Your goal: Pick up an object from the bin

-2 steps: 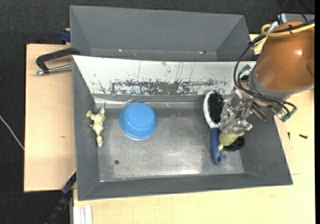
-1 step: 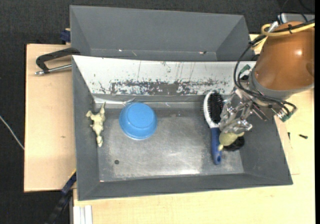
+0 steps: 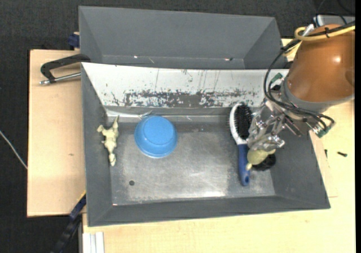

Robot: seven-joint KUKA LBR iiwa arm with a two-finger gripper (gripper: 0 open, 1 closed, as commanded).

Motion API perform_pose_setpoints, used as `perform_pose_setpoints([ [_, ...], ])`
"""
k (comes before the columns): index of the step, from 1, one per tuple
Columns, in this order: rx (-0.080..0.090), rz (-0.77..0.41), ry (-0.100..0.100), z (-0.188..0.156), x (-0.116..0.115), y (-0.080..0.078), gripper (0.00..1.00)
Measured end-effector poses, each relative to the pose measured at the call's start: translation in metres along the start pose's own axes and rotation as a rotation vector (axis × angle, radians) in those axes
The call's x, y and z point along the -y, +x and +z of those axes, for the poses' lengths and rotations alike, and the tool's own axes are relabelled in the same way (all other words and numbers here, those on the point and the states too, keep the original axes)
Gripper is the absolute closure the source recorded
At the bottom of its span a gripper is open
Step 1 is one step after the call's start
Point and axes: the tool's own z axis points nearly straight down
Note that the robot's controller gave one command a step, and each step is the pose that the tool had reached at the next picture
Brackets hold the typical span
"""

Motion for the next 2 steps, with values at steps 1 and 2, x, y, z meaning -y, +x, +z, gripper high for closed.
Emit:
perform_pose_setpoints([
  [1, 0.000, 0.000, 0.000, 0.0000, 0.0000, 0.0000, 1.00],
  [2, 0.000, 0.000, 0.000, 0.0000, 0.0001, 0.0001, 1.00],
])
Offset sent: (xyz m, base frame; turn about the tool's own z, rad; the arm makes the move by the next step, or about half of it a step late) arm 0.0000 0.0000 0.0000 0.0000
